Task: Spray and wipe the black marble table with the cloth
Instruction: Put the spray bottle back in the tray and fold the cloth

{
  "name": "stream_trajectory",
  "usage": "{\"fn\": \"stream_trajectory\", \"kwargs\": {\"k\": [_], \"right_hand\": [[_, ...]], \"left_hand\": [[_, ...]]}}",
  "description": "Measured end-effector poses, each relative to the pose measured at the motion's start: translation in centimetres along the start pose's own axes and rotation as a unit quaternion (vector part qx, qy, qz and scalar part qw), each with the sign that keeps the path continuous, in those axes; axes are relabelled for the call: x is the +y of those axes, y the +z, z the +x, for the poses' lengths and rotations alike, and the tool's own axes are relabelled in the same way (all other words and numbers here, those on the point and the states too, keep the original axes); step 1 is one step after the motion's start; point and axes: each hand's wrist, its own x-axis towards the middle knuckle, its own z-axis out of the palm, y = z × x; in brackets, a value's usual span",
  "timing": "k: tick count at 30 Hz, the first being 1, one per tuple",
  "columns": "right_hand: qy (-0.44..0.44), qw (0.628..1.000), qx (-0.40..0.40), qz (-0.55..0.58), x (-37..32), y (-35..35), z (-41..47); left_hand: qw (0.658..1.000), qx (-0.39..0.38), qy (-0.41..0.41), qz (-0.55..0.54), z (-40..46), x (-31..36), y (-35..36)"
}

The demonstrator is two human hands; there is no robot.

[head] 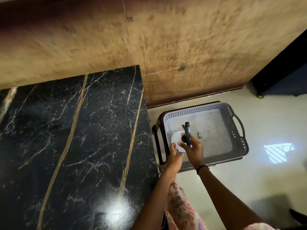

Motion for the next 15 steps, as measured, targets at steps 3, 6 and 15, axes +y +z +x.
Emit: {"fn": "stream_trajectory", "kwargs": {"k": [3, 6, 15], "right_hand": [[0.000, 1.000, -0.015, -0.004, 0.0, -0.2, 0.3], [-0.004, 0.997, -0.057, -0.055, 0.0, -1.2, 0.7], [-0.116, 0.972, 0.200, -0.048, -8.2, -5.3, -1.8]], "left_hand": [[1.000, -0.007, 0.002, 0.002, 0.0, 0.3, -0.1], [1.000, -0.007, 0.003, -0.004, -0.3, 0.7, -0.1], [0.987, 0.053, 0.135, -0.070, -6.5, 4.6, -3.5]]}}
